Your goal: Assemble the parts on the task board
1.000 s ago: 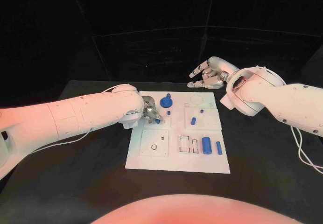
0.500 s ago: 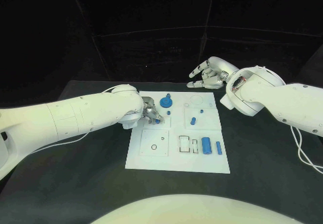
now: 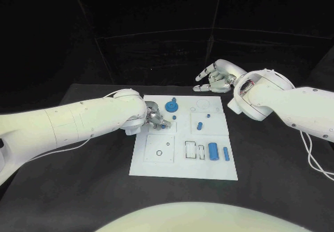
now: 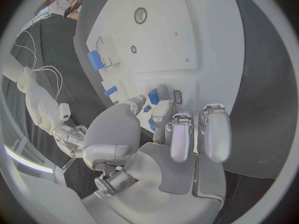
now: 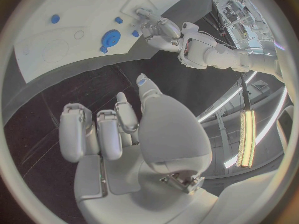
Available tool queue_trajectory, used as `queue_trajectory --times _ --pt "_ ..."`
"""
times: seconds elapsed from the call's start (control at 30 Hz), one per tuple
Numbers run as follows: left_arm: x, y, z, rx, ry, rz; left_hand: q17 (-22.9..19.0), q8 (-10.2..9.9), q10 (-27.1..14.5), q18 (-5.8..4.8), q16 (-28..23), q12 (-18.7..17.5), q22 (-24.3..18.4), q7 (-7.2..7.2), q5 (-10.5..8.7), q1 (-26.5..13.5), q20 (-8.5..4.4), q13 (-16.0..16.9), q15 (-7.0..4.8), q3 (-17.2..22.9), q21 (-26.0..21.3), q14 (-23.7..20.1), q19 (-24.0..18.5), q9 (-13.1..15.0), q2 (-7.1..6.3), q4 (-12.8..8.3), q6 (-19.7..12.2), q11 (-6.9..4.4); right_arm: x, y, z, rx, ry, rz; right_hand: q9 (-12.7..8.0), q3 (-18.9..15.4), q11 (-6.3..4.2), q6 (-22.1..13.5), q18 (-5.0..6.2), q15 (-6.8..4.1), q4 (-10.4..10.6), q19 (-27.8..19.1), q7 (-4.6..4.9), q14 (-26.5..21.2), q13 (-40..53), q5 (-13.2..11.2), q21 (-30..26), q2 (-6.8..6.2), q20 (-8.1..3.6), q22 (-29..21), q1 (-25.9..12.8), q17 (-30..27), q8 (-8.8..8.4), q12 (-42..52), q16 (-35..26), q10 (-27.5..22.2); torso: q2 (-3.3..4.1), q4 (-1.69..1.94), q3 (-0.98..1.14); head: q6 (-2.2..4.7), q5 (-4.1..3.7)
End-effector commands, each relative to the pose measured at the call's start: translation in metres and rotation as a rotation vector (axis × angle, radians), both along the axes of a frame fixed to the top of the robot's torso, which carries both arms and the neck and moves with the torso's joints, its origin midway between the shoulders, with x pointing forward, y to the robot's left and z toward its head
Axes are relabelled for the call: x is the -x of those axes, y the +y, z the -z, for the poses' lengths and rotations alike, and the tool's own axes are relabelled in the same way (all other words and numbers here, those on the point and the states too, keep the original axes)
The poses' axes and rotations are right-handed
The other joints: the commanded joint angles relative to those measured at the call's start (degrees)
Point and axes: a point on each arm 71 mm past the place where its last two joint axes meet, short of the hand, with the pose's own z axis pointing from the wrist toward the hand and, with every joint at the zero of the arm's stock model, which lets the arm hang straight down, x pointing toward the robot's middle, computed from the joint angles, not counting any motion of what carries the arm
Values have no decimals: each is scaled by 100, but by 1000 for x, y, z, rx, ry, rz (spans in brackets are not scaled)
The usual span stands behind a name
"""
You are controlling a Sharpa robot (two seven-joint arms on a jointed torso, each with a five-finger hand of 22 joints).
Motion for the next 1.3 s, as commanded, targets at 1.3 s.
queue_trajectory --times 1.3 --pt "-72 47 -62 -27 -44 -62 1509 -891 -951 50 18 -1203 -310 390 -376 1303 237 -1574 247 -1445 -606 595 -70 -876 410 79 -527 356 -3 2 -1 -3 -12 -9 -15 -33 -20 -1 125 -48 52 -55 -8 364 -31 41 -56 39 -9 -62 33 501 28 -18 -64 -29 38 -49 -18 157 86"
